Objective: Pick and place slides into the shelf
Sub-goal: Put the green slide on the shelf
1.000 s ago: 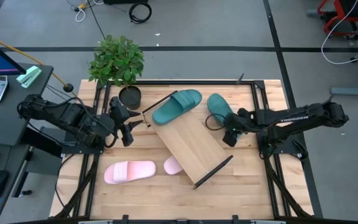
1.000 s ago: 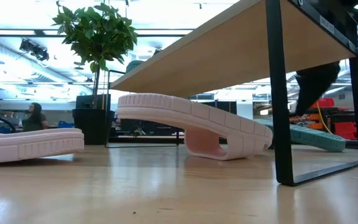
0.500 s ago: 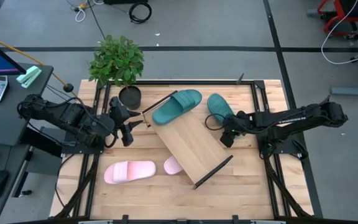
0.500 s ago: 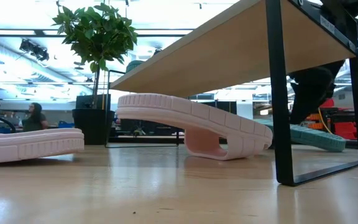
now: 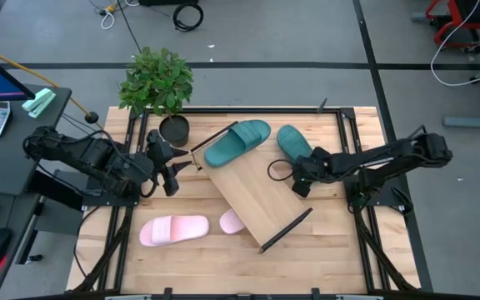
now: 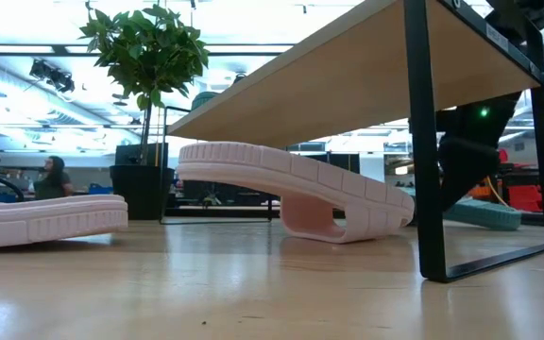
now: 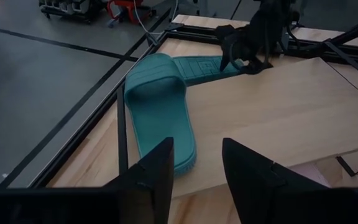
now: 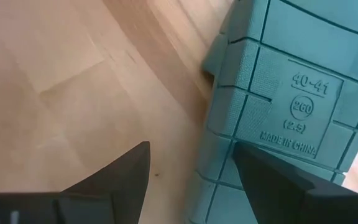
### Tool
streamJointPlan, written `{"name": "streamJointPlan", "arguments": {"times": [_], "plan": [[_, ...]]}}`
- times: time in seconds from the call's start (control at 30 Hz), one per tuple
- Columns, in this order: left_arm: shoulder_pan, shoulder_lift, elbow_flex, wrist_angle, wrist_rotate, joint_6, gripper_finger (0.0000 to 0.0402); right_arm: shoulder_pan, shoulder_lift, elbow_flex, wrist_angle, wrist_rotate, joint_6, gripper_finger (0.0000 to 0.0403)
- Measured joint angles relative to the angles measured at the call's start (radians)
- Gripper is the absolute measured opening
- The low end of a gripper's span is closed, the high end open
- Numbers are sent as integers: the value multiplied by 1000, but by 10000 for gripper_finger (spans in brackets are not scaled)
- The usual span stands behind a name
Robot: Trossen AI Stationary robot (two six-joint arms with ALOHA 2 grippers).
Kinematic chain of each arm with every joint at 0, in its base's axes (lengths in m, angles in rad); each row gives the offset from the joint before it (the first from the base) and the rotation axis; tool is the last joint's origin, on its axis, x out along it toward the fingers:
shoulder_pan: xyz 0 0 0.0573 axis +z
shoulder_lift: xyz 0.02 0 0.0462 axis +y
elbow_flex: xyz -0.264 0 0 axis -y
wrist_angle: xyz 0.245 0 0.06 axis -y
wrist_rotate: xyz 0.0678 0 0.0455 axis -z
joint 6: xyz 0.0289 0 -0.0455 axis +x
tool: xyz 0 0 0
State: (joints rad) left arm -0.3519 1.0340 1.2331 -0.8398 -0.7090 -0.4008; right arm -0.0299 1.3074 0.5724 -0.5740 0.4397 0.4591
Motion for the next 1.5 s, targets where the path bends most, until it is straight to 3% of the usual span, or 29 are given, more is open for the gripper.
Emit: {"name": "streamJointPlan", "arguments": {"times": [0.3, 0.63, 1.2, 1.33, 1.5], "plan": [[0, 0, 0, 0, 0, -8, 146, -3, 13, -1, -60, 164, -25, 224], [0, 0, 0, -4, 0, -8, 137, -3, 13, -1, -57, 147, -62, 217], [0, 0, 0, -3, 0, -26, 136, -77, 153, 3, 28, 105, -63, 273], [0, 0, 0, -4, 0, -34, 139, -78, 180, 3, 29, 105, -30, 242], [0, 0, 0, -3, 0, -34, 134, -79, 176, 2, 25, 105, -6, 130]]}}
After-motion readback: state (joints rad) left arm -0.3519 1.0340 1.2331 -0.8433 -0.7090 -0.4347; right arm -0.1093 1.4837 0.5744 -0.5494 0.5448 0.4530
